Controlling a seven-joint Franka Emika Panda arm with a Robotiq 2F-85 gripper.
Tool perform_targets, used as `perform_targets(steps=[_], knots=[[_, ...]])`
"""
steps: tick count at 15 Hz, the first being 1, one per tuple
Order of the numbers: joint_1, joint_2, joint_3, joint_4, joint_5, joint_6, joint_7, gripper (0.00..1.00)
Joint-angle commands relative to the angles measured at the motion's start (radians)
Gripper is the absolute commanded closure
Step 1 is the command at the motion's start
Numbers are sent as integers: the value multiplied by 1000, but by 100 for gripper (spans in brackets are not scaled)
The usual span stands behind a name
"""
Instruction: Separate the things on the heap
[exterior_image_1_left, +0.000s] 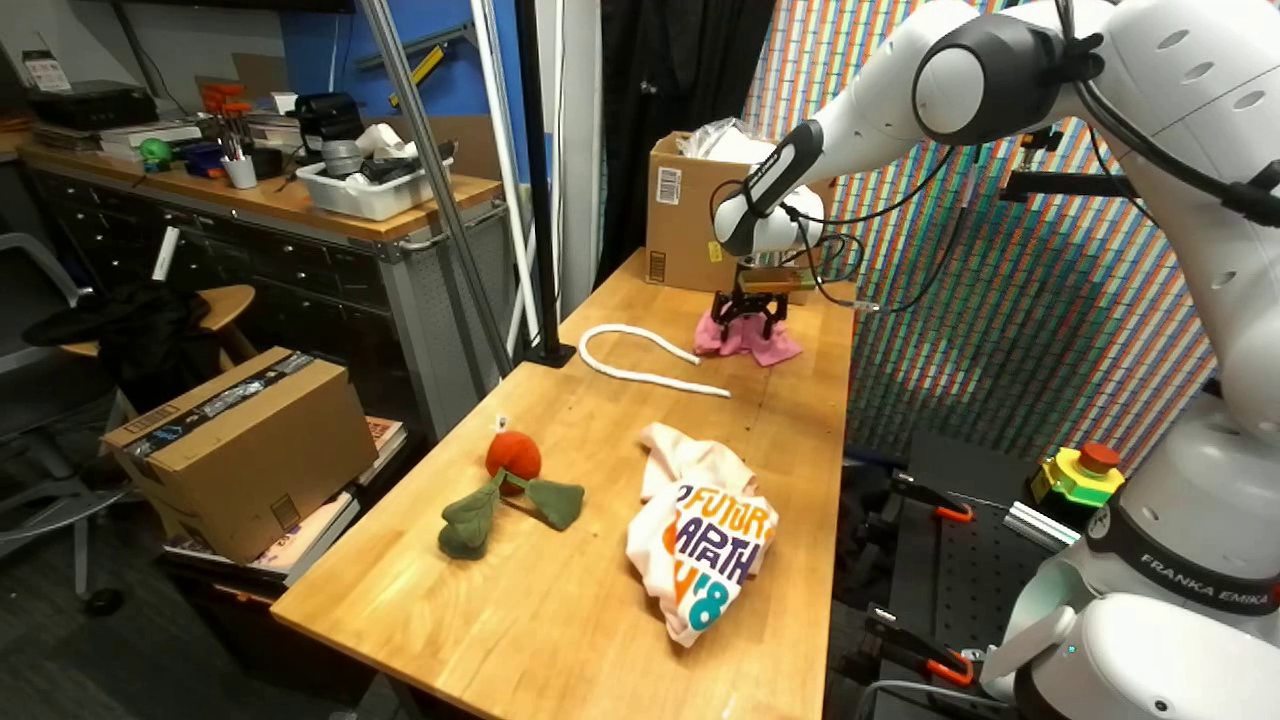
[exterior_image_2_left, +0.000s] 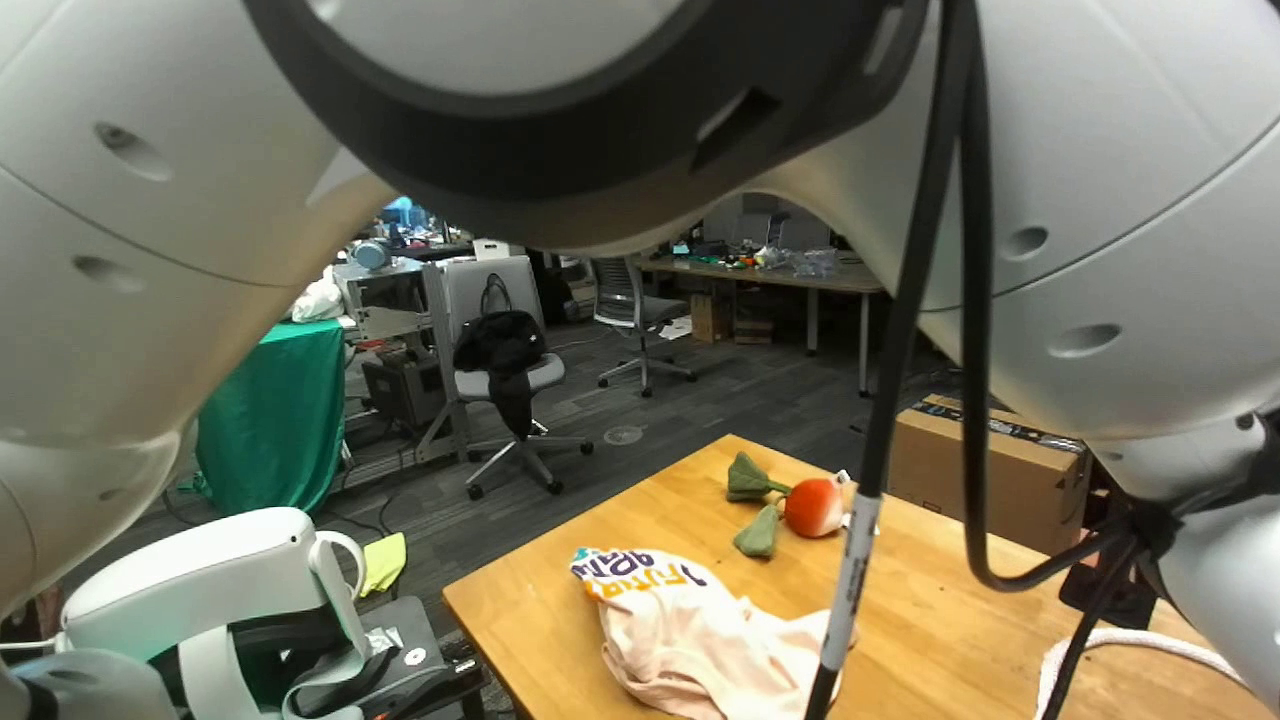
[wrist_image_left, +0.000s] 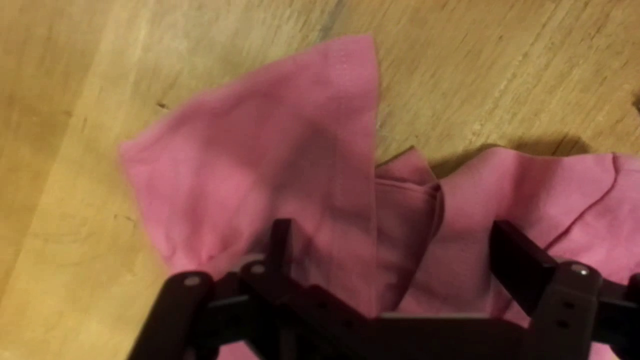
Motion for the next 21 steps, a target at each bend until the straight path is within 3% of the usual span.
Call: perform_targets(steps=[1, 7, 8, 13, 16, 21], knots=[[2, 2, -18, 8, 25, -14, 45, 0], [6, 0, -38, 15, 21, -16, 99, 0], [-4, -70, -68, -98, -2, 25, 62, 0], [9, -96, -122, -149, -15, 39, 81, 0], [-12, -215, -82, -297, 17, 95, -18, 0], [64, -413, -19, -466, -23, 168, -146, 0]])
